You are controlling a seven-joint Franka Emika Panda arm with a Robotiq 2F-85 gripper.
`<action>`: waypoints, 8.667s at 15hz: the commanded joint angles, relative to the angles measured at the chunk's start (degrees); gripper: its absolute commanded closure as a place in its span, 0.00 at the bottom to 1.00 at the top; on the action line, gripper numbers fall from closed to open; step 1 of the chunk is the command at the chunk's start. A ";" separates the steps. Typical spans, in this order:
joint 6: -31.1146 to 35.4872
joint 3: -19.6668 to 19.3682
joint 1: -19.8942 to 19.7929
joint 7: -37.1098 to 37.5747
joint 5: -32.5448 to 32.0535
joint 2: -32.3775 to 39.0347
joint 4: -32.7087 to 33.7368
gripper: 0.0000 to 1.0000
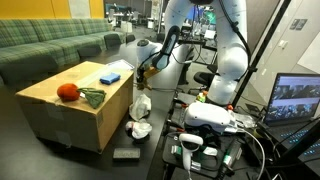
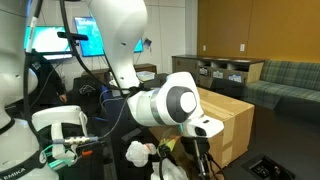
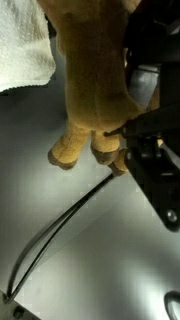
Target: Put the objects on the box onto the table and the objects on the table on to the box
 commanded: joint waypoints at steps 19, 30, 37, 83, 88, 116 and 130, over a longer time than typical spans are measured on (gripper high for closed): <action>2.68 -14.86 14.57 -21.66 31.19 7.85 3.51 0.24; 8.72 -17.00 23.48 -23.89 33.31 3.15 -7.70 0.00; 19.59 -12.76 24.89 -31.17 41.09 3.55 -15.28 0.00; 40.78 0.30 17.78 -57.43 59.81 19.47 -15.05 0.55; 38.77 -0.47 18.17 -58.55 59.43 15.19 -15.18 0.92; -15.52 -66.55 86.72 -57.84 46.43 -16.82 -7.72 0.97; -39.61 -70.48 96.96 -47.03 33.41 -27.80 13.68 0.97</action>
